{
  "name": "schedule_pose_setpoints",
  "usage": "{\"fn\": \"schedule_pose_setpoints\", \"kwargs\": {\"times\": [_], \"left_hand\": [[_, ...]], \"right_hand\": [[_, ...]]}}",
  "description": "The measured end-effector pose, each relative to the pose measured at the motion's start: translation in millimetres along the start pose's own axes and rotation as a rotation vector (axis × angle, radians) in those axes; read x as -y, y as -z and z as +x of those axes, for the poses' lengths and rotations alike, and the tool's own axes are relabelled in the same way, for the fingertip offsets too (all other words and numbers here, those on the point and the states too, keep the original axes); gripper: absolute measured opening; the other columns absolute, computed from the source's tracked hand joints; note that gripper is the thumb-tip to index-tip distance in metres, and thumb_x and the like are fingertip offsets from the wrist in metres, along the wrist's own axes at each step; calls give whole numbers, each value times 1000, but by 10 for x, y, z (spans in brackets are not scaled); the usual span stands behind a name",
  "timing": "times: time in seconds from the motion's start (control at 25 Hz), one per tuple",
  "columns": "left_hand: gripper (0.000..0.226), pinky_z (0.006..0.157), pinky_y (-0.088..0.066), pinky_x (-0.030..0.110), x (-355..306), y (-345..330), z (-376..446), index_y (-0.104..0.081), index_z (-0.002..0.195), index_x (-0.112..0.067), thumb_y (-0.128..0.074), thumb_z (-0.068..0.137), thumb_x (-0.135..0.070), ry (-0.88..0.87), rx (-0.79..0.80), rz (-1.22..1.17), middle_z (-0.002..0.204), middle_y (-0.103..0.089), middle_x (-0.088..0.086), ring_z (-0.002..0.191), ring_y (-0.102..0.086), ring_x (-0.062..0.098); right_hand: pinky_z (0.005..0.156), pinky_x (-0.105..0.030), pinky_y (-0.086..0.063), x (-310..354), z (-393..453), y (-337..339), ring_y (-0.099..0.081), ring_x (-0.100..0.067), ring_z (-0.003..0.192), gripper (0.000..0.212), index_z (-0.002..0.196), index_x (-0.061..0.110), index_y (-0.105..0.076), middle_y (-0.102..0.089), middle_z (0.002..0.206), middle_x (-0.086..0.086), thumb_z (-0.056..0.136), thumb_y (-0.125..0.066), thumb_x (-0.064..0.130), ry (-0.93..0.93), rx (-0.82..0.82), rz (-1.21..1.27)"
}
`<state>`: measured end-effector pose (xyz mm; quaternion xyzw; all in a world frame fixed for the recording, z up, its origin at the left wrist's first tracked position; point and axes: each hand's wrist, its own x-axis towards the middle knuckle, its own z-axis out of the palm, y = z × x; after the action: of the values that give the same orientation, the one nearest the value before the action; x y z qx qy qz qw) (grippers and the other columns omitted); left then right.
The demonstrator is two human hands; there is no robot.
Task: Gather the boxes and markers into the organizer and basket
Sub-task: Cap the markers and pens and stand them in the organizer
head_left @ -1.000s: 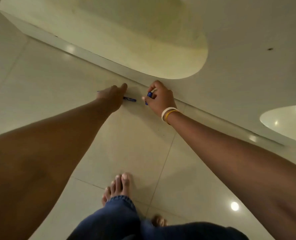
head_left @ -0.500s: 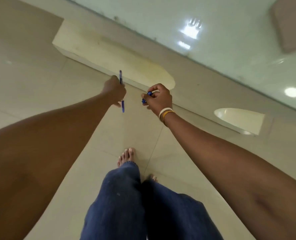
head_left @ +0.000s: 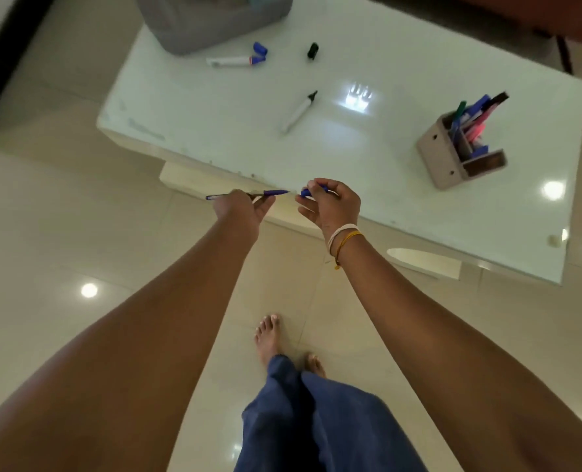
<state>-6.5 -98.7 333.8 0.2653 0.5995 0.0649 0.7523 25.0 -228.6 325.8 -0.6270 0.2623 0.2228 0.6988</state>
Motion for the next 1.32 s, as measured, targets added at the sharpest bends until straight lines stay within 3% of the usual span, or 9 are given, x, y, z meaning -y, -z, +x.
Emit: {"fn": "schedule_pose_setpoints", "kwargs": {"times": [0.08,0.12,0.28,0.44,0.6,0.8,0.92,1.12,1.32], "left_hand": [[30,91,-54,46,-74,-171,-37,-42,119,5,-19,101,-3,50,73,-101,131,-52,24,112,-60,41],[34,95,-51,49,-75,-249,-30,-40,124,5,-17,101,-3,64,87,-149,132,-51,24,117,-57,43],[39,97,-51,47,-11,-449,50,-37,135,0,-19,101,-3,83,3,-167,131,-55,24,83,-66,38],[41,102,-47,46,15,-598,60,-34,140,2,-19,102,-5,142,43,-253,134,-52,21,104,-62,41],[43,83,-57,48,105,-837,109,-31,140,-1,-22,98,3,56,30,-186,105,-59,24,69,-64,35],[29,68,-60,42,259,-1210,151,-38,131,-2,-32,102,-6,4,65,-93,89,-61,18,70,-67,32],[19,73,-58,36,452,-1517,83,-46,117,1,-41,101,-8,39,137,-67,87,-67,15,73,-68,26],[6,66,-57,24,837,-2047,-94,-52,101,-5,-47,98,-5,5,213,127,84,-71,8,64,-70,15],[7,82,-53,34,1203,-2472,-301,-55,98,-9,-51,98,-15,133,447,172,107,-71,10,81,-70,20]], "right_hand": [[58,-29,-59,65,58,-96,-73,-23,67,5,92,8,-63,-70,81,-11,88,-65,5,27,6,66],[60,-30,-60,78,106,-142,-74,-23,67,5,92,7,-63,-71,80,-11,88,-65,5,37,8,88],[60,-32,-62,106,291,-225,-72,-22,63,6,94,4,-62,-70,77,-11,89,-65,5,18,-33,169],[59,-33,-62,186,408,-185,-72,-19,60,6,95,4,-62,-70,78,-11,89,-65,6,33,-51,163],[58,-33,-62,341,594,-87,-73,-20,59,8,97,3,-62,-71,81,-11,89,-64,6,58,-41,134],[60,-32,-61,593,852,131,-74,-23,70,12,99,2,-64,-72,91,-16,88,-66,7,86,10,29],[62,-30,-61,786,1025,306,-74,-21,73,3,90,8,-66,-72,88,-14,88,-67,9,92,23,48],[67,-27,-61,973,1163,795,-72,-18,74,7,87,11,-64,-71,87,-11,93,-62,12,76,-124,200],[63,-26,-60,1275,1113,1350,-71,-15,71,6,94,6,-64,-70,87,-7,94,-59,10,320,-264,111]]}}
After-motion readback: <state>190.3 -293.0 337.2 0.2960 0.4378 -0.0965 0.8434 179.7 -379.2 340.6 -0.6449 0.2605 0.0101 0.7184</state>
